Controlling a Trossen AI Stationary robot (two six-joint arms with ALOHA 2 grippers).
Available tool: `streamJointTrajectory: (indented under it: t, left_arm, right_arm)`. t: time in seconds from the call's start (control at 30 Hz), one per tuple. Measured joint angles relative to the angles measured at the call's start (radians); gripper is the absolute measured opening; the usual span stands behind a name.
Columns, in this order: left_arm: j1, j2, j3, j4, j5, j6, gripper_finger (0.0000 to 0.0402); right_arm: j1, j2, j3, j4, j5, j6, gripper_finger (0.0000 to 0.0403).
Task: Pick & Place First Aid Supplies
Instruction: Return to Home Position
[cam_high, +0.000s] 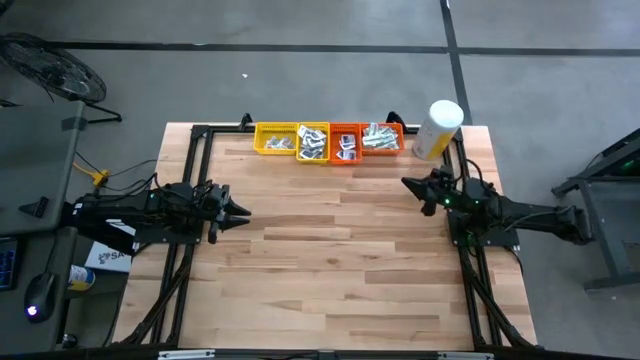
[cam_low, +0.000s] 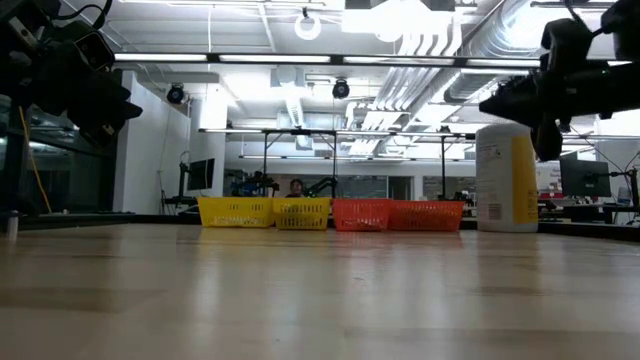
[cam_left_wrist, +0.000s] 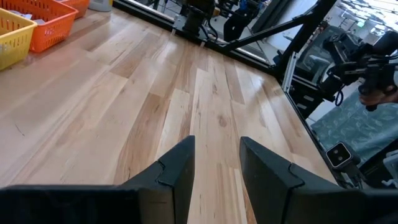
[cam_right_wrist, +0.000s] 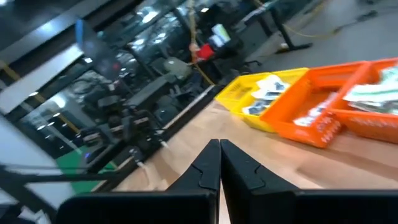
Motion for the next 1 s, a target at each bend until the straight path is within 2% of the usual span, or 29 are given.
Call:
streamJointTrajectory:
  t: [0.27,0.5,0.67,1.0]
  left_arm:
    - [0.000,0.000,0.000,0.000,0.000,0.000,0.0127]
    - [0.000,0.000,0.000,0.000,0.000,0.000,0.0127]
    - [0.000,0.000,0.000,0.000,0.000,0.000,0.0127]
    - [0.000,0.000,0.000,0.000,0.000,0.000,0.0127]
  right_arm:
    - [0.092,-0.070,-0.010,0.013,0.004,-0.085,0.0000]
    - [0.162,-0.083,-0.010,-0.012,0.112,-0.176,0.0000]
    - [0.175,-0.082,-0.009,-0.095,0.094,-0.174,0.0000]
    - [0.175,-0.082,-0.009,-0.101,0.080,-0.156,0.0000]
